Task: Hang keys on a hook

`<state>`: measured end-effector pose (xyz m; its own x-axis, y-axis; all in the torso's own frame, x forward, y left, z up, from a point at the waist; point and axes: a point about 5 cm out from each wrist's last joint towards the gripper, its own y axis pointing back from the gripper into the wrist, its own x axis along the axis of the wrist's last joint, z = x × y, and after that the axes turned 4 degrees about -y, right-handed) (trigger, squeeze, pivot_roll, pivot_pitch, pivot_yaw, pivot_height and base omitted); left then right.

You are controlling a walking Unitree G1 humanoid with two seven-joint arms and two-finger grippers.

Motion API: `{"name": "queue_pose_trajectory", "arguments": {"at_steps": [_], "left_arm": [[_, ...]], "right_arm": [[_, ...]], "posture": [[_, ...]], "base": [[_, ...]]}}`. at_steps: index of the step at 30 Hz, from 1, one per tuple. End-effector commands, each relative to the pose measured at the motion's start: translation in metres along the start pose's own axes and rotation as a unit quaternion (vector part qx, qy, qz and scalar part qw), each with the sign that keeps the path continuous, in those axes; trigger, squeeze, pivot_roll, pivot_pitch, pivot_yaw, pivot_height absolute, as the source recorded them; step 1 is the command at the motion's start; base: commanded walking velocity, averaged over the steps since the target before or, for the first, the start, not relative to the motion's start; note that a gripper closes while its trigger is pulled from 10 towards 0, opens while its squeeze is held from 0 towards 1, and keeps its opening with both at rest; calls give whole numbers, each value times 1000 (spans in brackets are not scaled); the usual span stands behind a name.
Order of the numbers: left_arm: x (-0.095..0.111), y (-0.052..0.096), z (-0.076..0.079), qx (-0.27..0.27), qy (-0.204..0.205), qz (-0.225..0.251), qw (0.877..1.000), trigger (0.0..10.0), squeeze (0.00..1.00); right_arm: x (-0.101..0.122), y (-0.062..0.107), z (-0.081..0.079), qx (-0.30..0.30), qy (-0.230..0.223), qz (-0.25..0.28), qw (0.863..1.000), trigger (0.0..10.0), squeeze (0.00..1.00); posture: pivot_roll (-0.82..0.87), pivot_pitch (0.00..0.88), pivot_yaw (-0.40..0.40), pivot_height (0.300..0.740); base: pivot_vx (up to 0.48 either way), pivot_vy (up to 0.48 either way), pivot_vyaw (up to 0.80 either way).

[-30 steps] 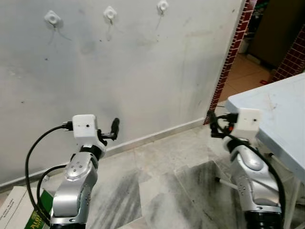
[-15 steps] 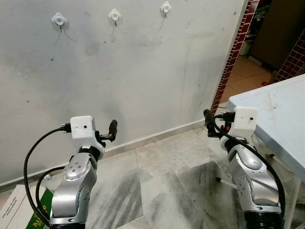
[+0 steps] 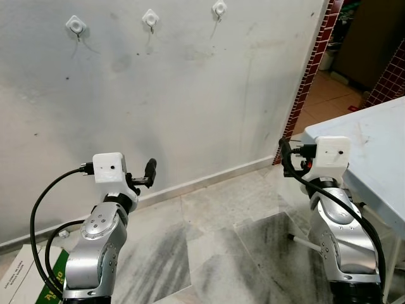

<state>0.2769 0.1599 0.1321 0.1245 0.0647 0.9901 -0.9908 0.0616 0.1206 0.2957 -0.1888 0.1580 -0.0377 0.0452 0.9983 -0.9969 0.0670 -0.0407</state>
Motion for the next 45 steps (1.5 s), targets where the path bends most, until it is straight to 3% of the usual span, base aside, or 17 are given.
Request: {"name": "queue_pose_trajectory", "arguments": {"at_steps": [1,13,15,17,30,35,38,45], "left_arm": [[-1,4,-7,7,-7,-7,1000,10000,0],[-2,6,-3,-2,-8,-13,1000,10000,0],[-1,6,-3,-2,-6,-13,1000,10000,0],[1,6,-1,-9,-11,-9,1000,10000,0],[0,10,3,-2,8,-10,1000,10000,0],[7,5,1,8,-8,3,1000,10000,0],[9,3,-1,12,-2,6,1000,10000,0],[9,5,-7,29,17,16,999,10000,0]], "right_arm": [[8,3,-6,12,-3,22,1000,10000,0],[6,7,-3,-3,23,13,1000,10000,0],[5,7,-3,1,25,2,1000,10000,0],[5,8,-2,6,-1,2,1000,10000,0],[7,8,2,-6,-1,1,1000,10000,0],[10,5,1,-14,7,9,1000,10000,0],[11,5,2,-22,-15,10,1000,10000,0],[13,5,5,-32,-18,13,999,10000,0]], "posture": [[-22,41,53,740],[-25,44,65,740],[-25,44,65,740],[-25,44,65,740],[-35,43,71,740],[-42,47,68,740],[-42,47,68,740],[-49,52,62,740]], "base": [[0,480,0],[0,480,0],[0,0,0],[0,0,0],[0,0,0],[0,0,-759],[0,0,-781],[0,0,-788]]}}
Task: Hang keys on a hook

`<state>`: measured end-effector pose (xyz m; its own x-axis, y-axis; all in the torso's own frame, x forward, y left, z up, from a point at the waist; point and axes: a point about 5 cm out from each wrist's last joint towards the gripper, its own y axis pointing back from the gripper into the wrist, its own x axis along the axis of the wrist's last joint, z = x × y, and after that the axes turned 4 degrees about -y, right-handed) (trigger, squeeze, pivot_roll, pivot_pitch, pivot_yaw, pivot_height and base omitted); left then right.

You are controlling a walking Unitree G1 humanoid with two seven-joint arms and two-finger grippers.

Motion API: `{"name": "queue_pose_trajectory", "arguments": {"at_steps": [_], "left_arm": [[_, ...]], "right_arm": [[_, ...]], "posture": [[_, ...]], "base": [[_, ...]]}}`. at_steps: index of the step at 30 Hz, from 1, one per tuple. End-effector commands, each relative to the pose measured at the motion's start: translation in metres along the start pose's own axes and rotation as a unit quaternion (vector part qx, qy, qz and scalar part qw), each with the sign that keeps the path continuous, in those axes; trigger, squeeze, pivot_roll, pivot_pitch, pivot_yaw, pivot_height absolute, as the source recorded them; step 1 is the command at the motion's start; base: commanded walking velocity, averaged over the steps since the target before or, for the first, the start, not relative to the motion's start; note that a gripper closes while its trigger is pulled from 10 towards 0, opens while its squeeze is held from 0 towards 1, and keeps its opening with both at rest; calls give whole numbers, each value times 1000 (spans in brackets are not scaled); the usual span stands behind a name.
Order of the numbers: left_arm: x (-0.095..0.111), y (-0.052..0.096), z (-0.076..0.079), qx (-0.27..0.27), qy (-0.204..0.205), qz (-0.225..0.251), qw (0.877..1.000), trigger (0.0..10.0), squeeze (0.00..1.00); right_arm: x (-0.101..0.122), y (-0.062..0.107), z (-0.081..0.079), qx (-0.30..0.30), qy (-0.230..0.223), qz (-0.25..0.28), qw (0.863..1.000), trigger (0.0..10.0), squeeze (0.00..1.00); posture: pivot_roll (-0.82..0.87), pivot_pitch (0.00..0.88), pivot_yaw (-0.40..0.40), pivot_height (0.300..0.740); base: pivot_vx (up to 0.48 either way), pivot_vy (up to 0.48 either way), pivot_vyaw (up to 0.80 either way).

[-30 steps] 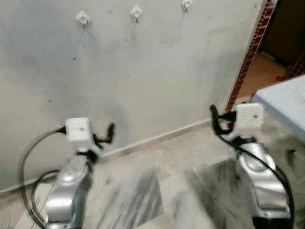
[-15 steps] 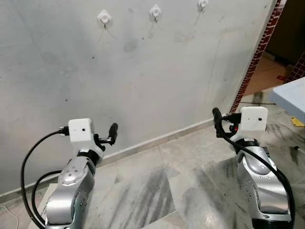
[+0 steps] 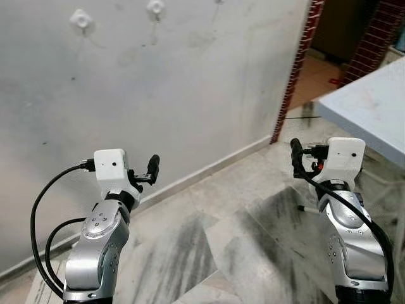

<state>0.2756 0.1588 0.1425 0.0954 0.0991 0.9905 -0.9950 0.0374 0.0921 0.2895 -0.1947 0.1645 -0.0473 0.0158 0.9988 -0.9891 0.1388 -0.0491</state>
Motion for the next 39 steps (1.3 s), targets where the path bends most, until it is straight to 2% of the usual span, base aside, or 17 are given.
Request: {"name": "queue_pose_trajectory", "arguments": {"at_steps": [1,5,7,10,13,18,23,25,35,39], "left_arm": [[-2,2,-10,24,2,-1,1000,10000,0],[-2,3,-10,22,-6,0,1000,10000,0],[-1,4,-4,-2,-3,2,1000,10000,0],[-1,5,-3,0,-26,3,1000,10000,0],[0,3,-1,-17,-20,6,1000,10000,0],[-3,2,-3,-16,2,-2,1000,10000,0],[-5,1,1,-32,-15,-2,999,10000,0],[-6,0,3,-34,-5,-3,999,10000,0],[-7,1,7,-47,-3,-3,999,10000,0],[-7,1,8,-48,0,-2,999,10000,0]], "right_arm": [[6,-1,-3,4,0,10,1000,10000,0],[6,-1,-3,-2,-1,12,1000,10000,0],[4,0,-4,-1,-20,0,1000,10000,0],[3,0,-6,11,-20,-8,1000,10000,0],[3,-1,-10,23,-30,-12,999,10000,0],[4,-2,-10,24,-27,-10,999,10000,0],[3,-3,-8,22,-29,-11,999,10000,0],[3,-3,-8,19,-27,-10,999,10000,0],[3,-1,-7,19,-26,-7,999,10000,0],[4,0,-9,26,-32,-5,999,10000,0]], "posture": [[-50,53,59,740],[-49,53,58,740],[-47,51,57,740],[-45,50,56,740],[-43,48,52,740],[-46,43,52,740],[-47,38,51,740],[-47,38,51,740],[-50,43,54,740],[-50,47,56,740]], "base": [[0,0,-788],[0,0,-788],[0,0,-781],[0,0,-773],[0,0,-769],[0,0,-769],[0,0,-769],[0,0,-769],[0,-48,-738],[0,-240,0]]}}
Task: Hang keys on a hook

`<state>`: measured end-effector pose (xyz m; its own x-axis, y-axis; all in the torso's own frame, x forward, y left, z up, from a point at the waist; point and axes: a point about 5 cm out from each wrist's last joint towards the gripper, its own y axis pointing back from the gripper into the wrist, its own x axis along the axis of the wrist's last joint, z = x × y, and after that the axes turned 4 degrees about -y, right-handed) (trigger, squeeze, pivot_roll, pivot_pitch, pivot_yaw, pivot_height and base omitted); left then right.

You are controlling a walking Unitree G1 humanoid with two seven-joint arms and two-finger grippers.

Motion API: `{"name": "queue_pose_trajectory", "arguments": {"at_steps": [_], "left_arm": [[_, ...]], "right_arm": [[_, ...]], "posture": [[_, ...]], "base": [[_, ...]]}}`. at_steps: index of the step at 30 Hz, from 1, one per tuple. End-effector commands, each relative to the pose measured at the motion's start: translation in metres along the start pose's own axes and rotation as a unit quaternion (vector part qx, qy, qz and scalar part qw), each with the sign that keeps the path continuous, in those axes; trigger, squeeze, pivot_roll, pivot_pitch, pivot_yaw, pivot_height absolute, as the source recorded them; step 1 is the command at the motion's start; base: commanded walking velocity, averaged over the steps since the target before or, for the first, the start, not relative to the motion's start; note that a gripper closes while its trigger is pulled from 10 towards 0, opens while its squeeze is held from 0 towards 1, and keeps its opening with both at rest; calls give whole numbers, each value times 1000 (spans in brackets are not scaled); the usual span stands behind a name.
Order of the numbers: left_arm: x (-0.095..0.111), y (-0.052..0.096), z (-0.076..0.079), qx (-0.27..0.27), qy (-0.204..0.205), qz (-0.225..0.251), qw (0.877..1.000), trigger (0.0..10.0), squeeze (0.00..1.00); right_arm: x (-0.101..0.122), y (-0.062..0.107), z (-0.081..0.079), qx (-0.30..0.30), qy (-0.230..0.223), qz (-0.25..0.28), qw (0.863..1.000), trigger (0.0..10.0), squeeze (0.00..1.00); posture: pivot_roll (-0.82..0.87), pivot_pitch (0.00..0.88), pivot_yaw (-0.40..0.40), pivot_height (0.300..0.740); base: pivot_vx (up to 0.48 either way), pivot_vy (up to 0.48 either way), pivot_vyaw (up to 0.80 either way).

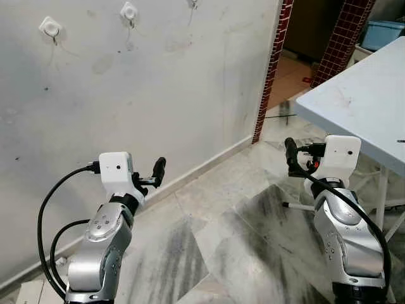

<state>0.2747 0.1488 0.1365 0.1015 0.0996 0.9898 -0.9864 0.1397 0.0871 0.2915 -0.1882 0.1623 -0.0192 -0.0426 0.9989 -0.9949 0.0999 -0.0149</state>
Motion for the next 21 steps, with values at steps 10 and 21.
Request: {"name": "queue_pose_trajectory", "arguments": {"at_steps": [10,21], "left_arm": [[0,0,-1,0,2,3,1000,10000,0],[-1,-1,-1,-1,-1,0,1000,10000,0]], "right_arm": [[5,1,-3,7,-4,12,1000,10000,0],[4,1,-1,3,-5,7,1000,10000,0]], "posture": [[-51,50,57,740],[-53,50,57,740]], "base": [[0,-248,0],[0,-198,-188]]}}
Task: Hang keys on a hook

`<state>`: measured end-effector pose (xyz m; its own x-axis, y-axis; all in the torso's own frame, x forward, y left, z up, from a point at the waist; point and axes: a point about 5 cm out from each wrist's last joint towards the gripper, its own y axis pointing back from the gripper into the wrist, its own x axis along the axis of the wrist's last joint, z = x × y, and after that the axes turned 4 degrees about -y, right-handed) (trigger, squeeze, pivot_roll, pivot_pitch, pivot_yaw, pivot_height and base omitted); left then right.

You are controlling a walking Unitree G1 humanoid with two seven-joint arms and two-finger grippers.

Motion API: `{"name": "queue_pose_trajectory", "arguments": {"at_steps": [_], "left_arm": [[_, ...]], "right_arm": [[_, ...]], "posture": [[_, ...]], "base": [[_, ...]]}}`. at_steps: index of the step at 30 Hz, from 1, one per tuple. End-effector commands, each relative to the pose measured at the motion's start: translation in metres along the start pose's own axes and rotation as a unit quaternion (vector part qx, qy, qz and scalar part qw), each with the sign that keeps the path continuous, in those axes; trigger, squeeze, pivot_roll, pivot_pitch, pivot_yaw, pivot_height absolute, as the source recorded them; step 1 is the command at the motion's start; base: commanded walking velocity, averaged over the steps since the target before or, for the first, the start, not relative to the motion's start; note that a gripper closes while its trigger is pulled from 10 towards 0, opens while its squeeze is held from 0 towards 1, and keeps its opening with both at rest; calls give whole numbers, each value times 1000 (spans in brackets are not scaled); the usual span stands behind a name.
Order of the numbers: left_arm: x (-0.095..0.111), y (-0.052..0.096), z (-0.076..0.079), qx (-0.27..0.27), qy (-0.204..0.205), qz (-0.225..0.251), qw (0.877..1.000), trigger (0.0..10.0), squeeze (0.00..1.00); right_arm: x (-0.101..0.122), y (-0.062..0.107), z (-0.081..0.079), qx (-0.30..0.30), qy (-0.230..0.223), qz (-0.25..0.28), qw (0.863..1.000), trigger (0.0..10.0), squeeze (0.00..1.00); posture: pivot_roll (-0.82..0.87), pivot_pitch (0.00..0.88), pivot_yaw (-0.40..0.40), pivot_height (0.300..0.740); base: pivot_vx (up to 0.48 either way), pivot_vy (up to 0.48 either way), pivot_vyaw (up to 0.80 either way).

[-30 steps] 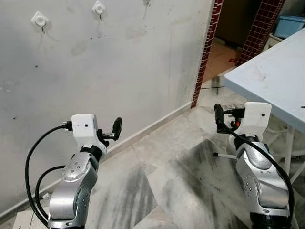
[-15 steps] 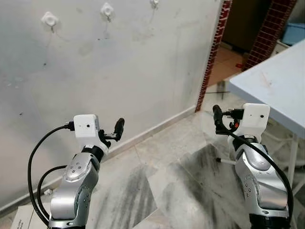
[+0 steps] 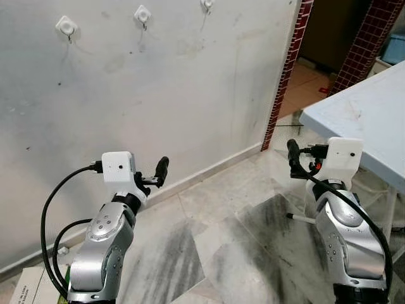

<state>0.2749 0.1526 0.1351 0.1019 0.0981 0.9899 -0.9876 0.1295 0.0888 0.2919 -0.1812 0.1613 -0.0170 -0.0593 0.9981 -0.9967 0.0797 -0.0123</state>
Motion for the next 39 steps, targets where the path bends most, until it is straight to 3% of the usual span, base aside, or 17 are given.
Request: {"name": "queue_pose_trajectory", "arguments": {"at_steps": [1,10,19,27,39], "left_arm": [[0,-1,3,-6,0,0,1000,10000,0],[-1,-1,3,-6,-1,-2,1000,10000,0],[-2,-2,1,3,9,-4,1000,10000,0],[0,-5,-2,10,36,-5,999,10000,0],[0,-6,-1,7,36,-9,999,10000,0]], "right_arm": [[5,0,6,-7,3,9,1000,10000,0],[5,0,6,-6,2,7,1000,10000,0],[4,1,6,-6,2,7,1000,10000,0],[5,0,5,-5,2,8,1000,10000,0],[6,0,7,-10,2,12,1000,10000,0]], "posture": [[-53,50,57,740],[-54,52,57,740],[-54,50,59,740],[-52,45,56,740],[-53,41,62,740]], "base": [[0,-307,-738],[0,-292,-746],[0,0,-708],[0,0,0],[0,0,0]]}}
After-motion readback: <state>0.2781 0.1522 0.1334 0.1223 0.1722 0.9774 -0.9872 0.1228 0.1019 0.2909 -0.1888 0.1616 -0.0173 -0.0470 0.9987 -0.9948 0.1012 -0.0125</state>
